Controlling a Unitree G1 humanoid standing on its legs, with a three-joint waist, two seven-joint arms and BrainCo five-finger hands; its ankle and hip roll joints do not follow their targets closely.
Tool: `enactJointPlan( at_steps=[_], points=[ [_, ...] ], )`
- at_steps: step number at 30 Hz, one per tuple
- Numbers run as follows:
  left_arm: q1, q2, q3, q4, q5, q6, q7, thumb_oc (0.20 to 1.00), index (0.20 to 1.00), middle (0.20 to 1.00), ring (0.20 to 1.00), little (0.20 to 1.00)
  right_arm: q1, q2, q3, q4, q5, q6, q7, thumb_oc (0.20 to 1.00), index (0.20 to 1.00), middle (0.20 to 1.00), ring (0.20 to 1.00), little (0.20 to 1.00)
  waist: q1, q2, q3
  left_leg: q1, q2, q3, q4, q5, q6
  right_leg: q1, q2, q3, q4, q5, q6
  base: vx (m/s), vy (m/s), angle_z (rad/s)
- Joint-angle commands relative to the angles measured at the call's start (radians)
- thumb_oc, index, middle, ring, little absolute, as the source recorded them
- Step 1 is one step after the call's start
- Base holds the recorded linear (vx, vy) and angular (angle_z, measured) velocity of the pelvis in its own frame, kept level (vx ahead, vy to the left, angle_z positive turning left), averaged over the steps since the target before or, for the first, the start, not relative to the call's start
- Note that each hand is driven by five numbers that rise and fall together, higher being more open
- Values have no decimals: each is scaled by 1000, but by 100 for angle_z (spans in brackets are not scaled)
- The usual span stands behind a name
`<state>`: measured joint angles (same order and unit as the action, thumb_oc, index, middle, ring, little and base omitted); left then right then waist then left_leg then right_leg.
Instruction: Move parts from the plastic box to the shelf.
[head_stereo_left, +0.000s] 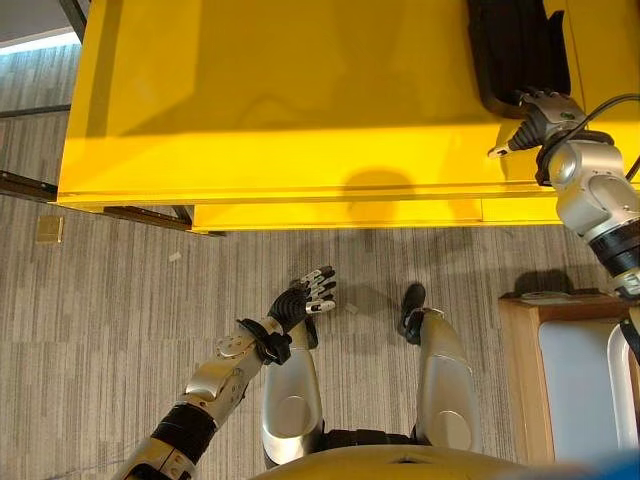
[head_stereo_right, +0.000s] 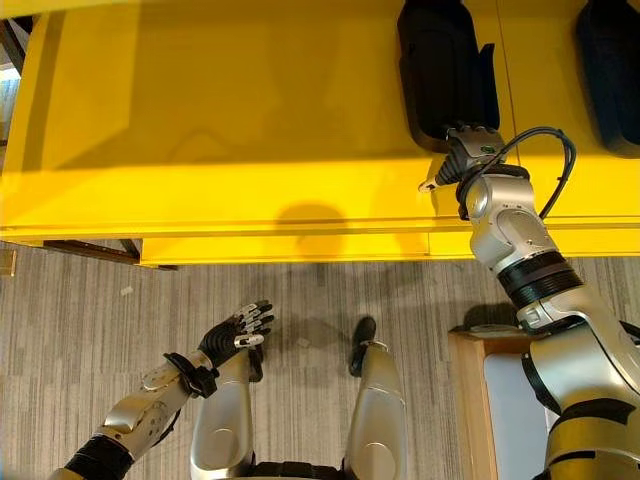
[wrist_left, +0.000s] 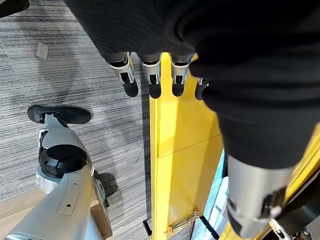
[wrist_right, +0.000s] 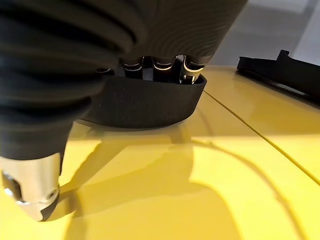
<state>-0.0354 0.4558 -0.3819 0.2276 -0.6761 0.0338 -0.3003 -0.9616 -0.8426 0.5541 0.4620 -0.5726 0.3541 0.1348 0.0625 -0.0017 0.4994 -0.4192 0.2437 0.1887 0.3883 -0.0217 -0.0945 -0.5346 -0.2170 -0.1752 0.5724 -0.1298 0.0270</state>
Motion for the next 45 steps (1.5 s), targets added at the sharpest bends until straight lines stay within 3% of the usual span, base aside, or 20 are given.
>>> enactJointPlan(
  at_steps=[1, 22, 24, 30, 33, 41, 45],
  points=[
    [51, 0, 18, -96, 15, -25, -10, 1000, 1000, 1000, 1000, 1000, 73, -13, 28, 2, -39, 4, 32, 1000, 1000, 1000, 1000, 1000, -13, 9, 21, 22, -36, 62, 107, -132, 79, 59, 57, 19, 18, -63, 1, 0, 0, 0],
    [41, -4, 15, -97, 14, -27, 8, 1000, 1000, 1000, 1000, 1000, 123, 4, 2, -20, -33, 5, -12, 1000, 1000, 1000, 1000, 1000, -24, 6, 21, 35, -43, 66, 88, -127, 80, 72, 64, 24, -13, -47, 5, 0, 0, 0],
    [41, -7, 16, -102, 17, -29, 12, 1000, 1000, 1000, 1000, 1000, 135, 7, 0, -27, -30, 8, -65, 1000, 1000, 1000, 1000, 1000, -25, 6, 21, 35, -42, 68, 84, -123, 79, 70, 61, 23, -21, -39, 10, 0, 0, 0],
    [16, -16, 4, -79, 8, -45, 28, 1000, 1000, 1000, 1000, 1000, 100, 28, -31, -7, -11, -23, -347, 1000, 1000, 1000, 1000, 1000, -26, 14, 21, 36, -43, 71, 85, -129, 83, 73, 58, 23, -34, -34, 14, -18, 10, -4],
    [5, -25, -11, -63, -3, -60, 29, 1000, 1000, 1000, 1000, 1000, 61, 33, -80, 35, 10, -106, -503, 1000, 1000, 1000, 1000, 1000, -19, 30, 21, 36, -52, 63, 88, -133, 85, 76, 51, 17, -26, -42, 14, -17, 29, -2],
    [-2, -30, -28, -32, -8, -83, 6, 1000, 1000, 1000, 1000, 1000, 18, 26, -91, 77, 33, -259, -635, 1000, 1000, 1000, 1000, 1000, -8, 52, 21, 46, -58, 53, 90, -132, 83, 88, 35, 0, -14, -53, 14, -1, 4, 0],
    [-6, -38, -31, 4, -8, -108, -19, 1000, 1000, 1000, 1000, 1000, 29, 19, -98, -3, 6, -401, -717, 1000, 1000, 1000, 1000, 1000, -17, 57, 21, 60, -58, 52, 97, -129, 80, 97, 31, 2, -5, -62, 10, 15, 21, 0]
  ],
)
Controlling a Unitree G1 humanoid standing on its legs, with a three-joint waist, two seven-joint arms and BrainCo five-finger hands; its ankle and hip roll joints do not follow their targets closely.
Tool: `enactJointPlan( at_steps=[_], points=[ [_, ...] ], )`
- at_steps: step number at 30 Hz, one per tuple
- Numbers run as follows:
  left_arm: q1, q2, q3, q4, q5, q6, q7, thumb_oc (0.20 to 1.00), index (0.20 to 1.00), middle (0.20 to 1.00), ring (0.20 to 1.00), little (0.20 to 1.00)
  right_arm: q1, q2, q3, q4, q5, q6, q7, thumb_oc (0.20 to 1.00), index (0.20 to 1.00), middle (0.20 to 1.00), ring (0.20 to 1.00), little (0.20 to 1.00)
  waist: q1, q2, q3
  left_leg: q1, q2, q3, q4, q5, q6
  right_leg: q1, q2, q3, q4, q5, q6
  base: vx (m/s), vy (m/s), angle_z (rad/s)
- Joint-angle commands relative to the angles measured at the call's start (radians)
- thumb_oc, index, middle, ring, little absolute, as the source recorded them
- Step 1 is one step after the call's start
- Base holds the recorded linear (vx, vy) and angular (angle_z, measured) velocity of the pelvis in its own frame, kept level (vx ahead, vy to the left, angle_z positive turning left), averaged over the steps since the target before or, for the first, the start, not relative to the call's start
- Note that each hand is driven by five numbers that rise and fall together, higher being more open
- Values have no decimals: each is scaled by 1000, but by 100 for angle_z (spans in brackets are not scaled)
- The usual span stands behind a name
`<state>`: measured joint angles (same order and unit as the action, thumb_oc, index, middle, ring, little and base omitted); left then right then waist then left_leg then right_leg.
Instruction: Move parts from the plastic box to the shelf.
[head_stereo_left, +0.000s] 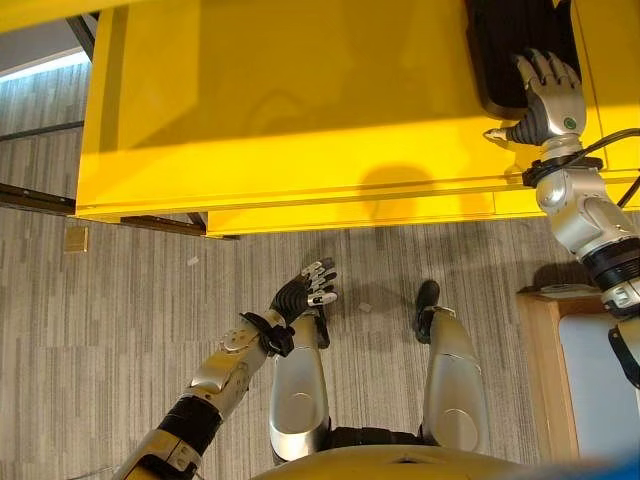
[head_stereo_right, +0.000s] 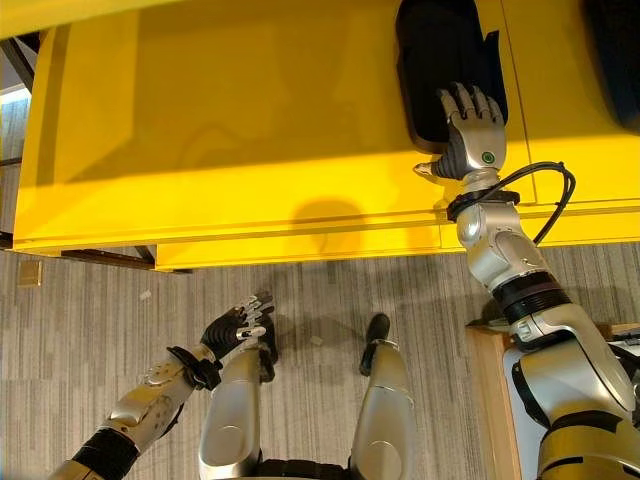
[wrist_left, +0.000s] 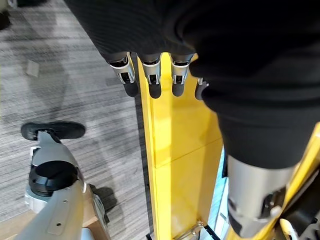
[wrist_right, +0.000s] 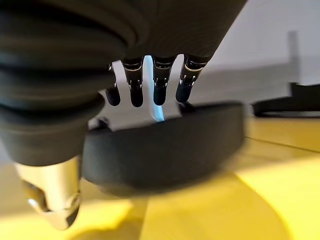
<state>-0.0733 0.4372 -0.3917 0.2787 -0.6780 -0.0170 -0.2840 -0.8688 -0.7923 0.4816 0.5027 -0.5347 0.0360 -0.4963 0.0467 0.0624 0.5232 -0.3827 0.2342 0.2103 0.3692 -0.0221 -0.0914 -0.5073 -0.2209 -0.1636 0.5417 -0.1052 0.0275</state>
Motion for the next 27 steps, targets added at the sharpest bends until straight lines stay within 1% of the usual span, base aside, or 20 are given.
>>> enactJointPlan(
  at_steps=[1, 2, 5, 7, 8, 9, 11, 14, 15, 16, 17, 18, 19, 20, 21, 22, 23, 24, 25, 27],
  points=[
    [33, -22, -23, -43, -6, -60, -36, 1000, 1000, 1000, 1000, 1000, -55, -28, -28, -63, -35, -98, -101, 1000, 1000, 1000, 1000, 1000, -4, -6, -3, 27, -50, 30, 114, -129, 78, 70, 35, -7, 26, -87, 10, 25, 42, 0],
    [32, -24, -23, -37, -5, -62, -37, 1000, 1000, 1000, 1000, 1000, -48, -27, -31, -77, -30, -96, -97, 1000, 1000, 1000, 1000, 1000, -7, -7, -3, 28, -52, 29, 115, -131, 78, 70, 36, -3, 27, -89, 9, 17, 40, 0],
    [41, -29, -17, -31, -8, -76, -38, 1000, 1000, 1000, 1000, 1000, -12, -27, -46, -146, 38, -180, -61, 1000, 1000, 1000, 1000, 1000, -17, -9, -3, 32, -54, 28, 114, -136, 79, 72, 37, 4, 26, -90, 8, 9, 41, -1],
    [49, -33, -11, -30, -8, -82, -31, 1000, 1000, 1000, 1000, 1000, 34, -19, -66, -226, 52, -216, -23, 1000, 1000, 1000, 1000, 1000, -26, -12, -3, 35, -53, 29, 110, -131, 77, 72, 37, 5, 27, -91, 11, 6, 17, -1],
    [50, -32, -11, -29, -9, -84, -30, 1000, 1000, 1000, 1000, 1000, 44, -18, -71, -238, 57, -222, -10, 1000, 1000, 1000, 1000, 1000, -27, -13, -3, 36, -53, 29, 109, -130, 77, 73, 37, 5, 27, -91, 11, 15, 65, 0],
    [58, -38, 13, -44, -13, -80, -14, 1000, 1000, 1000, 1000, 1000, 153, -18, -96, -449, 109, -254, 110, 1000, 1000, 1000, 1000, 1000, -50, -22, -3, 36, -49, 37, 111, -135, 78, 65, 35, 12, 32, -90, 15, 13, 74, 0],
    [63, -41, 20, -54, -17, -79, -3, 1000, 1000, 1000, 1000, 1000, 209, -25, -103, -549, 143, -266, 163, 1000, 1000, 1000, 1000, 1000, -61, -25, -3, 38, -46, 41, 111, -136, 78, 64, 34, 14, 35, -91, 16, 11, 63, 5],
    [75, -43, 28, -69, -21, -89, 22, 1000, 1000, 1000, 1000, 1000, 308, -28, -102, -739, 219, -253, 223, 1000, 1000, 1000, 1000, 1000, -84, -34, -3, 33, -37, 53, 123, -145, 82, 57, 40, 28, 39, -93, 14, -13, 50, -3],
    [77, -44, 28, -70, -24, -93, 27, 1000, 1000, 1000, 1000, 1000, 328, -25, -102, -774, 240, -258, 223, 1000, 1000, 1000, 1000, 1000, -89, -37, -3, 32, -35, 56, 126, -148, 83, 57, 43, 32, 38, -93, 13, -37, 56, -4],
    [80, -47, 26, -69, -23, -100, 34, 1000, 1000, 1000, 1000, 1000, 351, -21, -104, -802, 257, -277, 212, 1000, 1000, 1000, 1000, 1000, -94, -40, -3, 32, -33, 59, 128, -149, 84, 58, 46, 35, 36, -93, 12, -37, 52, -7],
    [86, -52, 24, -69, -19, -109, 41, 1000, 1000, 1000, 1000, 1000, 375, -13, -110, -831, 290, -304, 185, 1000, 1000, 1000, 1000, 1000, -101, -42, -3, 32, -32, 61, 129, -147, 84, 59, 50, 39, 33, -92, 11, -55, 77, -11],
    [93, -58, 18, -70, -12, -123, 56, 1000, 1000, 1000, 1000, 1000, 413, 6, -139, -864, 352, -339, 147, 1000, 1000, 1000, 1000, 1000, -111, -47, -3, 39, -31, 65, 125, -145, 84, 68, 57, 45, 20, -90, 10, -59, 102, -11],
    [97, -60, 16, -75, -13, -131, 68, 1000, 1000, 1000, 1000, 1000, 443, 21, -169, -877, 383, -352, 136, 1000, 1000, 1000, 1000, 1000, -119, -50, -3, 49, -32, 68, 116, -145, 83, 78, 60, 49, 9, -88, 11, -54, 110, -9],
    [99, -62, 17, -79, -17, -134, 75, 1000, 1000, 1000, 1000, 1000, 461, 30, -185, -883, 392, -350, 134, 1000, 1000, 1000, 1000, 1000, -124, -51, -3, 55, -33, 70, 109, -144, 83, 83, 62, 50, 1, -86, 11, -58, 189, -14],
    [112, -68, 23, -90, -33, -151, 99, 1000, 1000, 1000, 1000, 1000, 541, 58, -248, -903, 421, -353, 104, 1000, 1000, 1000, 1000, 1000, -138, -53, -3, 89, -40, 80, 73, -140, 84, 115, 64, 52, -35, -76, 14, -69, 249, -19],
    [127, -76, 32, -92, -38, -169, 115, 1000, 1000, 1000, 1000, 1000, 619, 68, -303, -903, 415, -363, 72, 1000, 1000, 1000, 1000, 1000, -150, -57, -3, 121, -46, 87, 42, -141, 86, 147, 61, 51, -71, -63, 20, -58, 265, -17],
    [138, -79, 40, -90, -43, -178, 118, 1000, 1000, 1000, 1000, 1000, 660, 72, -336, -909, 414, -378, 63, 1000, 1000, 1000, 1000, 1000, -156, -60, -3, 143, -49, 91, 24, -139, 87, 169, 61, 51, -97, -53, 24, -45, 252, -11],
    [155, -85, 54, -82, -50, -196, 120, 1000, 1000, 1000, 1000, 1000, 722, 83, -399, -917, 398, -389, 31, 1000, 1000, 1000, 1000, 1000, -167, -67, -4, 184, -52, 102, -8, -133, 84, 209, 58, 52, -147, -28, 33, -21, 186, -11],
    [160, -88, 61, -78, -51, -200, 118, 1000, 1000, 1000, 1000, 1000, 740, 87, -417, -917, 388, -386, 20, 1000, 1000, 1000, 1000, 1000, -171, -70, -7, 195, -54, 105, -19, -131, 83, 220, 57, 53, -164, -20, 38, -24, 196, -15],
    [178, -92, 81, -70, -57, -200, 110, 1000, 1000, 1000, 1000, 1000, 793, 87, -463, -911, 390, -348, 9, 1000, 1000, 1000, 1000, 1000, -178, -75, -30, 230, -62, 117, -59, -124, 82, 253, 53, 53, -221, 6, 50, -3, 196, -14]
  ],
)
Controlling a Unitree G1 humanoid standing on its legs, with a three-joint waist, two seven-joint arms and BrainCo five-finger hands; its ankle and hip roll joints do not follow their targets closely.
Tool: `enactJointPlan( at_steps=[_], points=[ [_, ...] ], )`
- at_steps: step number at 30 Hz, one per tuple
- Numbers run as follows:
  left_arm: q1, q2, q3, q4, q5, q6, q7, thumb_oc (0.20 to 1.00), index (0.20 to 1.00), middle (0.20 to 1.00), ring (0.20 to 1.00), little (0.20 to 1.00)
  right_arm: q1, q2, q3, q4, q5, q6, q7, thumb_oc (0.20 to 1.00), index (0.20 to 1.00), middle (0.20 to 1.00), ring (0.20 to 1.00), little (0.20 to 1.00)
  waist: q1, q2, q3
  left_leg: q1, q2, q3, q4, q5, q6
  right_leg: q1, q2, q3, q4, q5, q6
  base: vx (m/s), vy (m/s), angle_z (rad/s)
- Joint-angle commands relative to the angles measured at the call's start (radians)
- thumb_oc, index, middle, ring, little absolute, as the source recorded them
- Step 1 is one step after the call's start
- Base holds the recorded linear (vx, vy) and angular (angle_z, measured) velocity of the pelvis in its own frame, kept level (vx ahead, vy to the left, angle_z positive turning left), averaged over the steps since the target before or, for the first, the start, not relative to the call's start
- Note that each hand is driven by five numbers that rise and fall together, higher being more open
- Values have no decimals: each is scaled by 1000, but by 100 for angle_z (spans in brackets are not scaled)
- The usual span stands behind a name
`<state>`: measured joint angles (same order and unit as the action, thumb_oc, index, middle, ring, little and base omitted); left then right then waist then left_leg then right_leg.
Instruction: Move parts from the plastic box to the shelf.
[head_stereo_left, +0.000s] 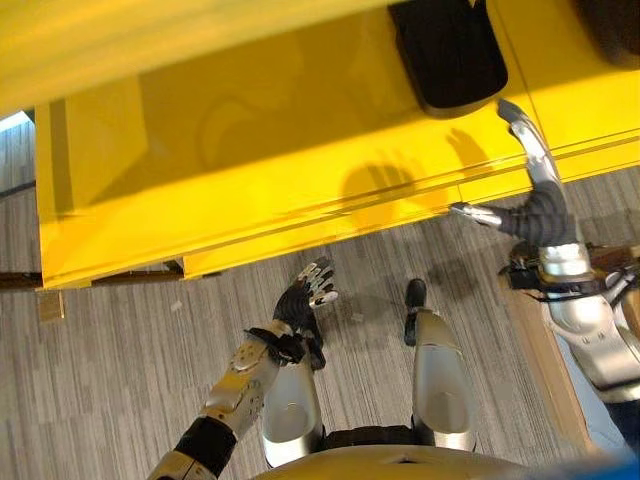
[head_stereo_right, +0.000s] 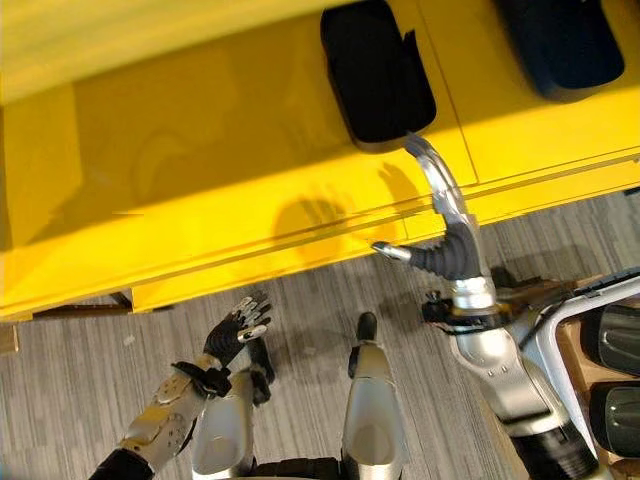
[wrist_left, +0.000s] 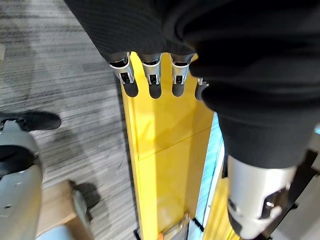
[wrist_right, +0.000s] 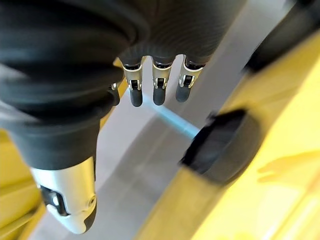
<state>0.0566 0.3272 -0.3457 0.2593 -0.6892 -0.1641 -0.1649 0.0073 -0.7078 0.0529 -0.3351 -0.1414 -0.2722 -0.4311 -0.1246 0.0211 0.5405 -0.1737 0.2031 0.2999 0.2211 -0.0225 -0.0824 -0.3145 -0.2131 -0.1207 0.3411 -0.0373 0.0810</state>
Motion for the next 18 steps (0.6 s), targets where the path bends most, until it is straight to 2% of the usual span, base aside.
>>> enactJointPlan(
  at_steps=[1, 4, 6, 10, 13, 14, 15, 16, 18],
  points=[
    [69, 16, 49, -43, -27, -66, -13, 1000, 1000, 1000, 1000, 1000, -47, 0, -61, -49, 0, -18, -70, 1000, 1000, 1000, 1000, 1000, -10, -38, -68, 51, -37, 39, 58, -119, 71, 93, 39, 7, -75, -37, 9, -3, 205, -9],
    [88, 19, 67, -48, -35, -71, -18, 1000, 1000, 1000, 1000, 1000, -19, -6, -86, -17, 47, -20, -84, 1000, 1000, 1000, 1000, 1000, -8, -44, -93, 82, -45, 54, 33, -122, 74, 129, 30, 0, -134, -10, 25, -23, 170, -9],
    [93, 18, 74, -41, -31, -73, -31, 1000, 1000, 1000, 1000, 1000, -15, 3, -91, 10, 118, 28, -80, 1000, 1000, 1000, 1000, 1000, -4, -48, -105, 99, -52, 64, 26, -128, 77, 149, 22, -2, -164, 10, 36, -50, 173, -2],
    [98, 7, 75, -27, -24, -80, -25, 1000, 1000, 1000, 1000, 1000, 21, 71, -84, 120, 341, 117, 9, 1000, 1000, 1000, 1000, 1000, -7, -66, -119, 125, -76, 80, 31, -155, 100, 174, -1, 7, -214, 59, 65, -70, 191, 0],
    [107, -2, 77, -28, -39, -71, -63, 1000, 1000, 1000, 1000, 1000, 94, 150, -77, 155, 378, 145, 16, 1000, 1000, 1000, 1000, 1000, -13, -89, -122, 133, -92, 90, 42, -178, 124, 179, -27, 19, -252, 115, 99, -90, 180, -1],
    [111, -12, 73, -28, -90, -52, -91, 1000, 1000, 1000, 1000, 1000, 125, 178, -79, 175, 401, 169, 7, 1000, 1000, 1000, 1000, 1000, -16, -101, -126, 140, -101, 96, 43, -192, 137, 181, -43, 21, -278, 154, 115, -78, 200, -8],
    [110, -16, 61, -13, -40, -43, -87, 1000, 1000, 1000, 1000, 1000, 134, 205, -79, 208, 462, 214, -9, 1000, 1000, 1000, 1000, 1000, -14, -114, -132, 147, -108, 109, 33, -198, 142, 181, -64, 8, -309, 207, 127, -160, 257, -18],
    [102, -16, 43, 9, -1, -42, -81, 1000, 1000, 1000, 1000, 1000, 119, 222, -79, 262, 532, 246, -14, 1000, 1000, 1000, 1000, 1000, -6, -126, -134, 156, -105, 142, 16, -196, 142, 172, -83, -45, -319, 241, 137, -152, 198, -25],
    [98, -14, 36, 27, -10, -55, -78, 1000, 1000, 1000, 1000, 1000, 105, 233, -80, 292, 526, 244, -18, 1000, 1000, 1000, 1000, 1000, 2, -132, -139, 168, -107, 163, -7, -195, 144, 157, -97, -75, -312, 267, 142, -136, 144, -28]
  ],
)
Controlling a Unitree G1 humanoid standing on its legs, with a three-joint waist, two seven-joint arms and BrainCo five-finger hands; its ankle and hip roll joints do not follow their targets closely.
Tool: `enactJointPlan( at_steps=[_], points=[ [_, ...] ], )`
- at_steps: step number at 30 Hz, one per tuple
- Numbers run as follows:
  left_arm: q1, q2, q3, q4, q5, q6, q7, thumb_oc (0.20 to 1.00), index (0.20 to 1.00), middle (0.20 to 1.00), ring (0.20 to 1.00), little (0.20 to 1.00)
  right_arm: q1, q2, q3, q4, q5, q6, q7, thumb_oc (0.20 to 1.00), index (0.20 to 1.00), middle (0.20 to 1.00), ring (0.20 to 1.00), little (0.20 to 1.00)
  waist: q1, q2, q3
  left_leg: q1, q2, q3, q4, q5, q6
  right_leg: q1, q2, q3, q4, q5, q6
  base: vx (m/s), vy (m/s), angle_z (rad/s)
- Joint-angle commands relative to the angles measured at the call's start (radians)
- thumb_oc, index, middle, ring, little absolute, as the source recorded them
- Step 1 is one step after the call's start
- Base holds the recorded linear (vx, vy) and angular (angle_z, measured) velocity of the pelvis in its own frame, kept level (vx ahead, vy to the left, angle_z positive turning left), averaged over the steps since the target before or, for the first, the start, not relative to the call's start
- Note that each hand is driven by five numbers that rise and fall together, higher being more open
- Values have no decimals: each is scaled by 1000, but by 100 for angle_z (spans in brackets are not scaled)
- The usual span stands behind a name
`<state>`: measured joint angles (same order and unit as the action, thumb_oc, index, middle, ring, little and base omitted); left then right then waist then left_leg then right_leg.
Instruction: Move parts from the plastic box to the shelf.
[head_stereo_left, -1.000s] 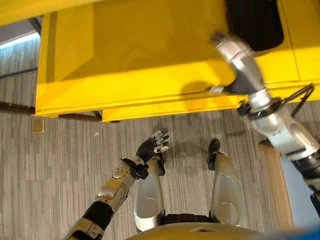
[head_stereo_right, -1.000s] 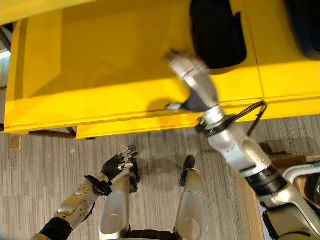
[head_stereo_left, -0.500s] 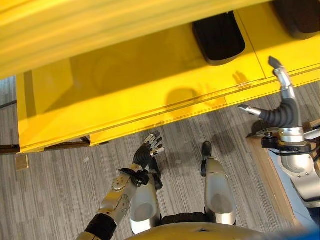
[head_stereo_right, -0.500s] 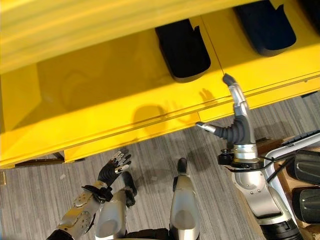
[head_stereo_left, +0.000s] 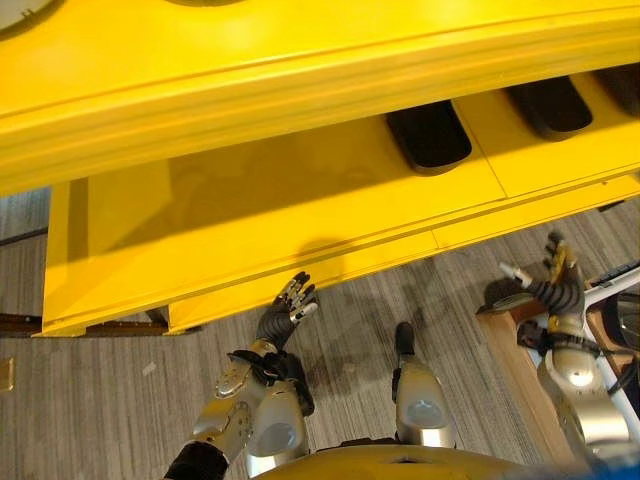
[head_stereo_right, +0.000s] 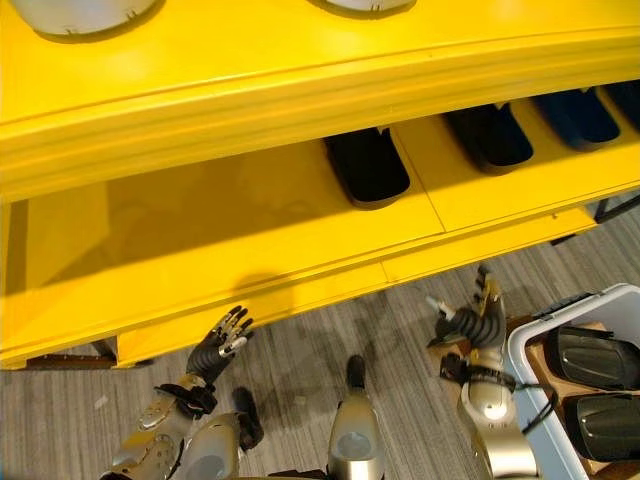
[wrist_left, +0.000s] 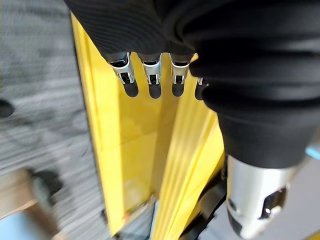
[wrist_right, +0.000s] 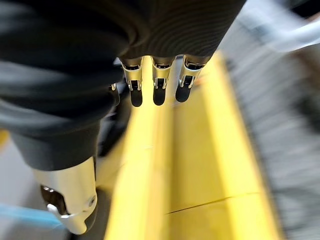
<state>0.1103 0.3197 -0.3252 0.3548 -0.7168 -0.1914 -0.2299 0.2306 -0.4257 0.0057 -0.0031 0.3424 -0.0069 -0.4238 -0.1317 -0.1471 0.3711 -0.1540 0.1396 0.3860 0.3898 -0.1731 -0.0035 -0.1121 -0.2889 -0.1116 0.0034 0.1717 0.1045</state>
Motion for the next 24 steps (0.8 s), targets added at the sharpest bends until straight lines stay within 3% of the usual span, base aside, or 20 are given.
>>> enactJointPlan(
  at_steps=[1, 3, 7, 10, 12, 13, 18, 23, 24],
  points=[
    [46, -1, 9, -58, 29, -34, -10, 1000, 1000, 1000, 1000, 1000, -119, -43, -31, -29, 17, -25, -42, 1000, 1000, 1000, 1000, 1000, 10, 36, 26, 157, -43, 84, -188, -42, 67, -56, -28, -90, 44, 60, 117, -105, 117, -48],
    [46, 3, 2, -39, 51, -35, -8, 1000, 1000, 1000, 1000, 1000, -114, -45, -38, -22, -34, -23, -54, 1000, 1000, 1000, 1000, 1000, 7, 41, 17, 158, -43, 78, -200, -33, 73, -56, -24, -76, 88, 37, 107, -54, 78, -68],
    [44, 19, 2, 0, 34, -28, -27, 1000, 1000, 1000, 1000, 1000, -95, -64, -47, -16, -139, -34, -67, 1000, 1000, 1000, 1000, 1000, 1, 65, -10, 145, -34, 53, -219, 0, 92, -40, 7, -35, 274, -80, 55, -44, 41, -7],
    [40, 26, 28, 24, 16, -20, -31, 1000, 1000, 1000, 1000, 1000, -107, -65, -35, 11, -135, -37, -76, 1000, 1000, 1000, 1000, 1000, 27, 72, -25, 132, -17, 72, -232, 16, 91, 0, 6, -87, 344, -150, 25, -86, -120, -19],
    [44, 27, 43, 29, -1, -18, -20, 1000, 1000, 1000, 1000, 1000, -132, -75, -29, 26, -135, -33, -68, 1000, 1000, 1000, 1000, 1000, 53, 71, -32, 129, 3, 106, -242, 37, 75, 42, -8, -147, 325, -177, 19, -81, -168, -52],
    [45, 26, 52, 38, -16, -17, -10, 1000, 1000, 1000, 1000, 1000, -165, -88, -26, 46, -133, -16, -52, 1000, 1000, 1000, 1000, 1000, 75, 64, -35, 121, 33, 143, -243, 63, 50, 86, -5, -208, 273, -199, 12, -83, -234, -94],
    [58, 24, 95, 50, -42, -12, -11, 1000, 1000, 1000, 1000, 1000, -204, -116, -27, 74, -131, 50, -33, 1000, 1000, 1000, 1000, 1000, 106, 35, -32, 89, 136, 248, -229, 142, -27, 174, 43, -348, 102, -182, 26, -65, -327, -134],
    [46, 29, 122, 19, -30, 6, -4, 1000, 1000, 1000, 1000, 1000, -167, -142, -72, 100, -103, 76, -95, 1000, 1000, 1000, 1000, 1000, 80, 25, -23, 90, 178, 282, -271, 207, -68, 164, 102, -357, 78, -200, 8, -64, -327, -87],
    [66, 30, 155, -6, -63, 35, 17, 1000, 1000, 1000, 1000, 1000, -141, -148, -125, 116, -126, 48, -152, 1000, 1000, 1000, 1000, 1000, 61, 47, -7, 102, 186, 280, -284, 225, -82, 139, 121, -355, 106, -224, -21, -52, -366, -40]
  ],
)
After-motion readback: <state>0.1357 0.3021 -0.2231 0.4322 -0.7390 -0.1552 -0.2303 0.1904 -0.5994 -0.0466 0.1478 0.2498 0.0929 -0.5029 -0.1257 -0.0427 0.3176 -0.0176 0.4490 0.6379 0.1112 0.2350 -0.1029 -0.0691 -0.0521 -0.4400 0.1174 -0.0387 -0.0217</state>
